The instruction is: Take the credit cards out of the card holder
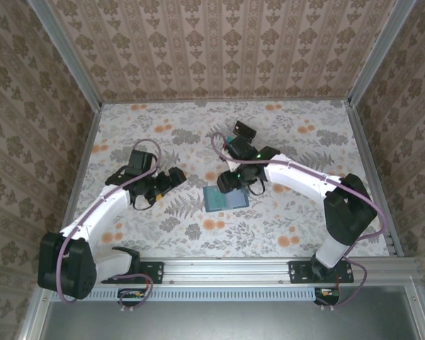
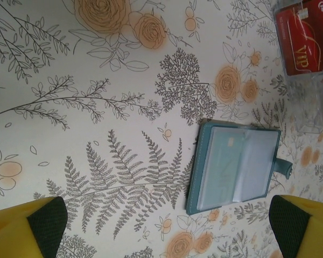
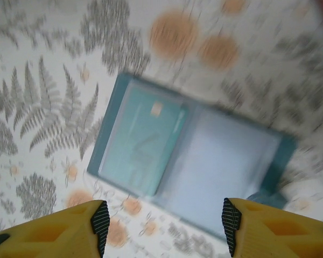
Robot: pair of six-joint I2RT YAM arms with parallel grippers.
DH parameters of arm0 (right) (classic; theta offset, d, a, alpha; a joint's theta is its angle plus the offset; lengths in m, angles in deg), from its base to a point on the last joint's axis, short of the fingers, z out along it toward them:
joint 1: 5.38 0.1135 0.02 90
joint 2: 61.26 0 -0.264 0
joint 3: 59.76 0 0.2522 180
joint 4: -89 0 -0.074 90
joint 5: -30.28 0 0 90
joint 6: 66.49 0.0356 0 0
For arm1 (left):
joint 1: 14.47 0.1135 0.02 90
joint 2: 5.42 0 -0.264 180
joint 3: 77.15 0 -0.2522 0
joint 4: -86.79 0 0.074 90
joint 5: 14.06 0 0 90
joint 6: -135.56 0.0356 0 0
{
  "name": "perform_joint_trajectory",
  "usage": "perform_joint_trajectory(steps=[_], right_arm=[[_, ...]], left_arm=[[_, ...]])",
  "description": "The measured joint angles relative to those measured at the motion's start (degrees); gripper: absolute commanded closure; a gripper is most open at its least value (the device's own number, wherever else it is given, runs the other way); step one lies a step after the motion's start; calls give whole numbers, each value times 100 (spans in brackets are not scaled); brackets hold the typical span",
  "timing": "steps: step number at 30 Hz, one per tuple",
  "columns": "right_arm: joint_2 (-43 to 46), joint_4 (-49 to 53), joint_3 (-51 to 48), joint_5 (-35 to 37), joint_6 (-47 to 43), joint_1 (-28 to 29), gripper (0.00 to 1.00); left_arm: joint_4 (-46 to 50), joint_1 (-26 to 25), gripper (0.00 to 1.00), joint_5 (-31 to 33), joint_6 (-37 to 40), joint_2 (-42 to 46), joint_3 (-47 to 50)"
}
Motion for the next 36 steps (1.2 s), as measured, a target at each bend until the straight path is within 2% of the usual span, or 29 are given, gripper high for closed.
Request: perform_joint_trajectory(steps=[6,11,21,26,30,36], right_arm=[[-422,-155,-140,-85,1005,227,37],[-817,-168,-127,90,1475,310,37],[-1307,-79,107,697,1661,358,41],[-1427,59,232,870,1665,374,52],[-1432,98,223,968,1663,374,58],[-1432,83,179,1058,1661,374,62]], left_arm=[[-107,-59,0,37,-85,-39,0],[-162,-188,0,37,-114,-166,0],[-402,-494,0,-20,-199,-494,0],[-568,-651,0,-79,-299,-673,0],[-815,-890,12,-173,-455,-883,0],[-1309,-1185,43,-407,-730,-1335,-2]])
